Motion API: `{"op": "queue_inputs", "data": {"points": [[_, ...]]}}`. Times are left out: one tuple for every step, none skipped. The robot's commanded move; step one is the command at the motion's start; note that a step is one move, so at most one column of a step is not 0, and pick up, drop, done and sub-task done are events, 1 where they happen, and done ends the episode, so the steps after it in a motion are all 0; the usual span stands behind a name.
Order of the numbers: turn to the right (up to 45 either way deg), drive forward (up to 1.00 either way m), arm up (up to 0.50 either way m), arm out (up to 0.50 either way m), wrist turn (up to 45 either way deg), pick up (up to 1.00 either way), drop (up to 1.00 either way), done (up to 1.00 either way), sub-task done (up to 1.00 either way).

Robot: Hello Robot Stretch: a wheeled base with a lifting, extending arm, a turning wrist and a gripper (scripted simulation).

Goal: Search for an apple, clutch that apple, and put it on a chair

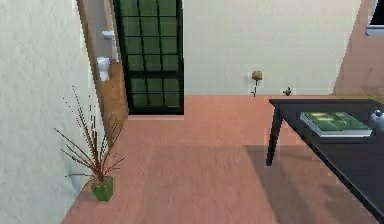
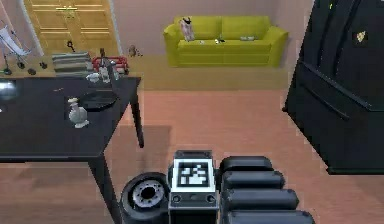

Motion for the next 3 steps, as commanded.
{"op": "queue_inputs", "data": {"points": [[0.0,1.00,0.00,0.00,0.0,0.00,0.00,0.00,0.00],[0.0,0.85,0.00,0.00,0.0,0.00,0.00,0.00,0.00],[-45.0,0.00,0.00,0.00,0.0,0.00,0.00,0.00,0.00]]}}
